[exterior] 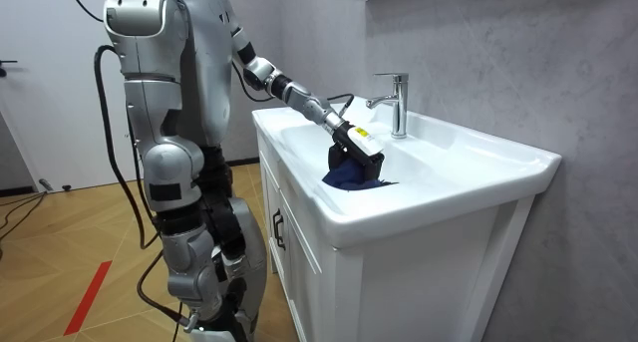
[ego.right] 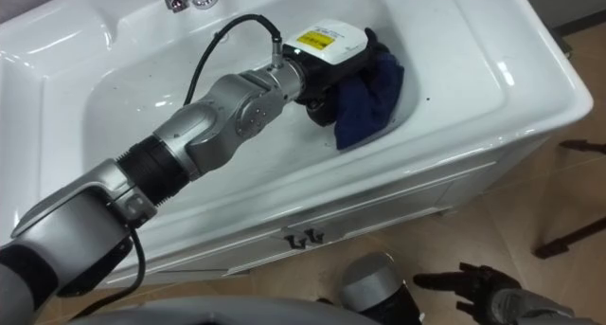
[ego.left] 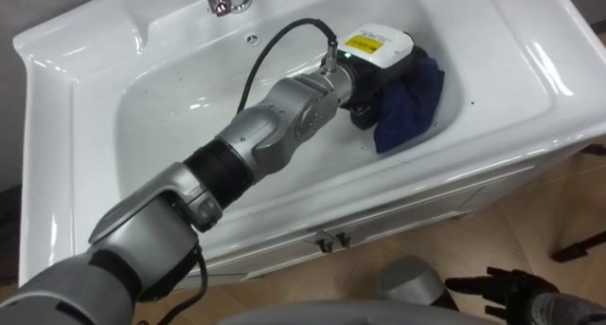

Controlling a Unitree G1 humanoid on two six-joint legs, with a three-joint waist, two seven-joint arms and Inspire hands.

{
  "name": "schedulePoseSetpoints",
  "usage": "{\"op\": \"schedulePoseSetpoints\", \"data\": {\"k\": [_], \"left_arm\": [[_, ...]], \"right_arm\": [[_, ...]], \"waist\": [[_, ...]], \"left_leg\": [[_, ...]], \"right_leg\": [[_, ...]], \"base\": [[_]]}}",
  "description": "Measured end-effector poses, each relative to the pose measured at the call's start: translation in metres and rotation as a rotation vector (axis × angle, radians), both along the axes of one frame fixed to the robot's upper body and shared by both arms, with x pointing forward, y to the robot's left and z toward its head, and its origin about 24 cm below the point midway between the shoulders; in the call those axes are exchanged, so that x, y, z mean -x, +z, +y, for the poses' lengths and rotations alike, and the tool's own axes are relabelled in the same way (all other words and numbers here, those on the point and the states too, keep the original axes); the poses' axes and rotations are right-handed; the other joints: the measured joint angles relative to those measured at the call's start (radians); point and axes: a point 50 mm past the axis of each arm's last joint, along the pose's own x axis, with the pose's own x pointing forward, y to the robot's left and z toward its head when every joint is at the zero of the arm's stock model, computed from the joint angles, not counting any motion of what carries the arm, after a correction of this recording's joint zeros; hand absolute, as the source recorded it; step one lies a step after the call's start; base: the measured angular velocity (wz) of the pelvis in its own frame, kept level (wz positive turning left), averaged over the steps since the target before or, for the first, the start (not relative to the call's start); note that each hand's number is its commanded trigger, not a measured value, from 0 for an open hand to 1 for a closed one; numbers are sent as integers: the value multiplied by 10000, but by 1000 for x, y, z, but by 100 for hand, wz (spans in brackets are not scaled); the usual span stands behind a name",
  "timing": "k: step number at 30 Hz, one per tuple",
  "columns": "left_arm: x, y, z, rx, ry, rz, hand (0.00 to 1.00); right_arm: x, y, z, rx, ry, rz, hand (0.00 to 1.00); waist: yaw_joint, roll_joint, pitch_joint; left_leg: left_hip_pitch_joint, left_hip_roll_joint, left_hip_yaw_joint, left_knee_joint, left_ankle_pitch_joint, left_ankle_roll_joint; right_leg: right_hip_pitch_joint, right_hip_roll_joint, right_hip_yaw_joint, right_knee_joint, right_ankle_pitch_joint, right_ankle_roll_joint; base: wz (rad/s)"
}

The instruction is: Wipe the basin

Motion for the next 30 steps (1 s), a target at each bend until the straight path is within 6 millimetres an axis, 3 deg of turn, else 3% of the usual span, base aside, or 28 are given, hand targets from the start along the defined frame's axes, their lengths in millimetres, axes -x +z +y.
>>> {"op": "schedulePoseSetpoints", "data": {"k": [7, 13, 15, 17, 22, 24, 25, 28, 30], "left_arm": [[-4, -19, 15, -579, 600, 425, 100], [2, -56, 51, -632, 2373, 1735, 100], [6, -67, 61, -710, 2858, 2011, 100], [8, -73, 68, -760, 3136, 2147, 100], [15, -87, 84, -989, 3919, 2563, 100], [22, -98, 100, -1174, 4558, 2890, 100], [22, -101, 104, -1257, 4720, 2995, 100], [29, -112, 130, -2250, 5261, 2995, 100], [34, -117, 164, -3335, 5975, 2807, 100]], "right_arm": [[0, 0, 1, -146, 27, 63, 0], [-1, -3, 8, -273, 94, 236, 0], [2, -5, 10, -395, -99, 325, 0], [5, -5, 10, -444, -348, 385, 0], [12, -6, 11, -587, -818, 709, 0], [13, -7, 10, -558, -982, 724, 0], [13, -7, 10, -527, -1038, 734, 0], [13, -7, 10, -491, -1403, 651, 0], [11, -7, 11, -602, -1869, 377, 0]], "waist": [[-61, -49, 26], [-2, -332, 6], [58, -513, -38], [102, -559, -65], [418, -503, -164], [590, -398, -261], [622, -383, -272], [925, -345, -312], [1062, -349, -328]], "left_leg": [[74, 6, 12, 4, 0, 0], [257, 13, -1, 8, 0, 0], [403, 17, -15, -4, 0, 0], [481, 20, -14, -2, -1, 1], [670, 45, -8, -19, -3, 4], [798, 58, -20, -25, -3, 4], [847, 59, -21, -41, -3, 4], [1017, 84, -17, -72, -4, 2], [996, 154, -47, -71, -6, -2]], "right_leg": [[37, 3, 56, 25, 0, 1], [157, 83, 149, 48, -23, -35], [307, 110, 156, 44, -29, -47], [376, 148, 187, 40, -28, -49], [510, 183, 318, 13, 3, -90], [626, 190, 328, -3, 8, -113], [670, 196, 325, -3, 8, -117], [773, 235, 363, 10, -4, -150], [753, 290, 342, -13, 18, -205]], "base": [[-4], [-1], [-4], [-6], [-11], [-11], [0], [-6], [-2]]}}
